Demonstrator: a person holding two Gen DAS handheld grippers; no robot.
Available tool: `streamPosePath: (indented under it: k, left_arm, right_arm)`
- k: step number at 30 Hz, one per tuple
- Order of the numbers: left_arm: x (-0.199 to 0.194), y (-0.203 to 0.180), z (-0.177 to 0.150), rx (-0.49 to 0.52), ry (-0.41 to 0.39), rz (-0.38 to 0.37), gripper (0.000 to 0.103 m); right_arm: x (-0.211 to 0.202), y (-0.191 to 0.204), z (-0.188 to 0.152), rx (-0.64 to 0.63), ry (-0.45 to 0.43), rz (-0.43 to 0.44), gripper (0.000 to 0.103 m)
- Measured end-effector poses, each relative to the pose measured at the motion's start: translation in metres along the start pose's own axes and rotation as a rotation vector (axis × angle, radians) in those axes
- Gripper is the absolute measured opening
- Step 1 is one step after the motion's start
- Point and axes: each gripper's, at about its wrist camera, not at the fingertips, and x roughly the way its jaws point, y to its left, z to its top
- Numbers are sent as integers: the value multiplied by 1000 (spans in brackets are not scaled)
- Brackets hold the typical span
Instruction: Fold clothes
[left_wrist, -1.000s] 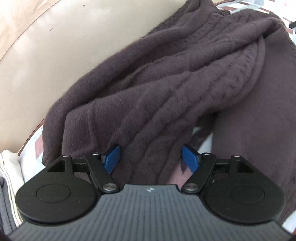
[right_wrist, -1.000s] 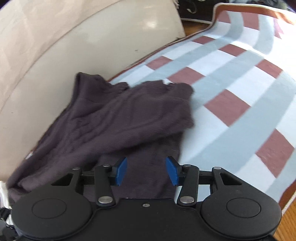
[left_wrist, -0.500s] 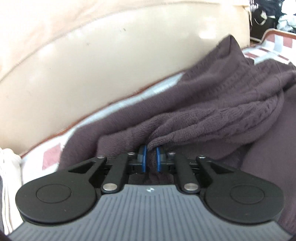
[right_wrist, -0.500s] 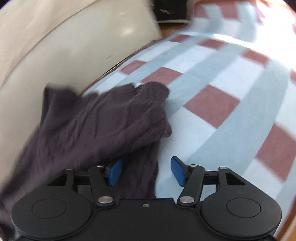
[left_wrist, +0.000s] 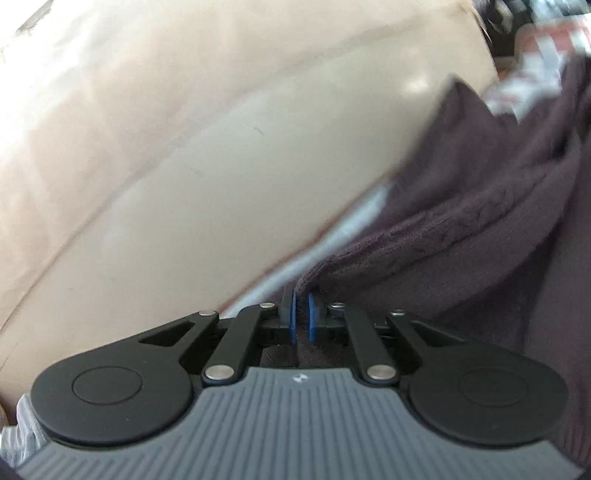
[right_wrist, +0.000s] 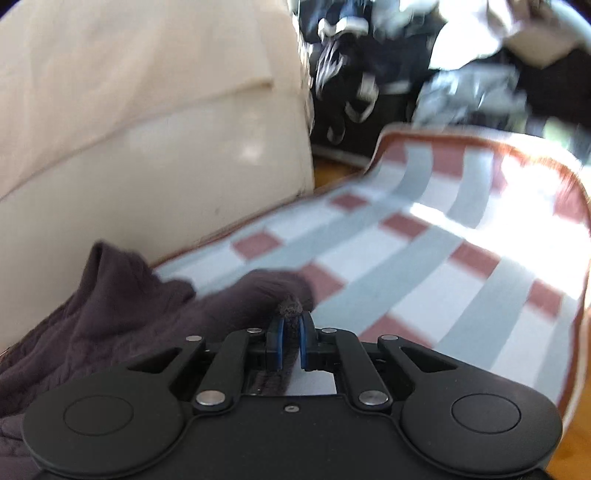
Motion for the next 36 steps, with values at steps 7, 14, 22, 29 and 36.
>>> streamPosePath:
  k: [7,14,22,29,36]
  left_arm:
    - [-45,44,27,-171,-110,44,6]
    - [-98,64,10,-347,-92,-19,0]
    - [-50,36,-48,-538,323,-276,4]
    - [-46,6,-46,-358,322,-287,56]
    - [-24,16,-76,-483,578,-311,57]
  right_arm:
    - [-62,-17,7,24,-34,-4,8]
    - [-96,-51,-14,119,-13,-35,1]
    - [-79,-93,-52,164,178,59,9]
    - [-32,-72,-78,237,273,180,54]
    - [-14,-53,-87,2,298,167,54]
